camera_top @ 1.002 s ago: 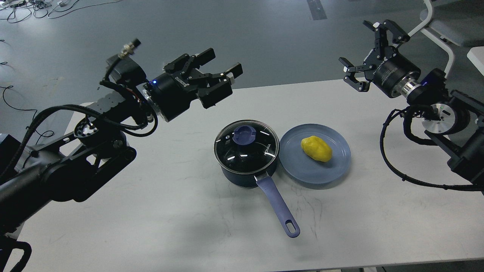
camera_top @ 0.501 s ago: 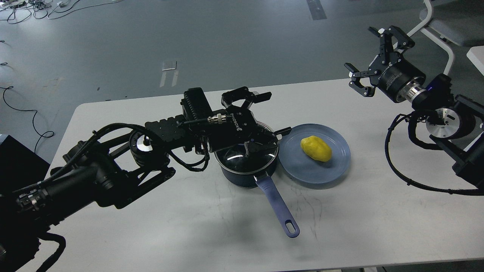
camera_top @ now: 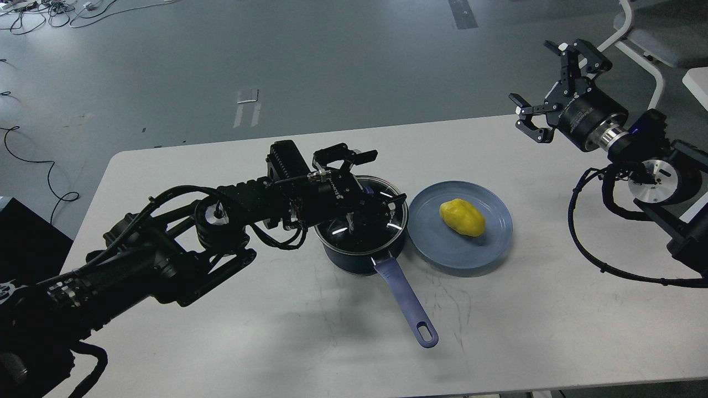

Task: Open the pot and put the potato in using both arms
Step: 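Lower the left gripper and grasp the glass lid's blue knob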

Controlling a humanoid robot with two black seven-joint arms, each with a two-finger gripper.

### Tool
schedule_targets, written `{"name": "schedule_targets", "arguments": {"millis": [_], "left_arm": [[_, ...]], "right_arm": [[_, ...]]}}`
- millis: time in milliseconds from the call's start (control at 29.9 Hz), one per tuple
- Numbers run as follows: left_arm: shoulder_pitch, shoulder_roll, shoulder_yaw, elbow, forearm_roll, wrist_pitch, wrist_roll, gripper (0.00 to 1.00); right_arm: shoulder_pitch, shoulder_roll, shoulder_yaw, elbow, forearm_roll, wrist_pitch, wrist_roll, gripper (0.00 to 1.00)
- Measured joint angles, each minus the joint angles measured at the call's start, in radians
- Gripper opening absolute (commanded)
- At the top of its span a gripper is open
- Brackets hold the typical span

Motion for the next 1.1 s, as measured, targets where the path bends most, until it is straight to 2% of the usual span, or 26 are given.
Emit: {"name": "schedule_targets", "arguments": {"millis": [1102], "left_arm": [[0.04,-0.006,0.011,0.081,-0.087,0.009,0.0,0.98]], "right_arm": [[-0.011,-0.002,0.0,0.001,0.0,0.0,0.001,1.0]]}}
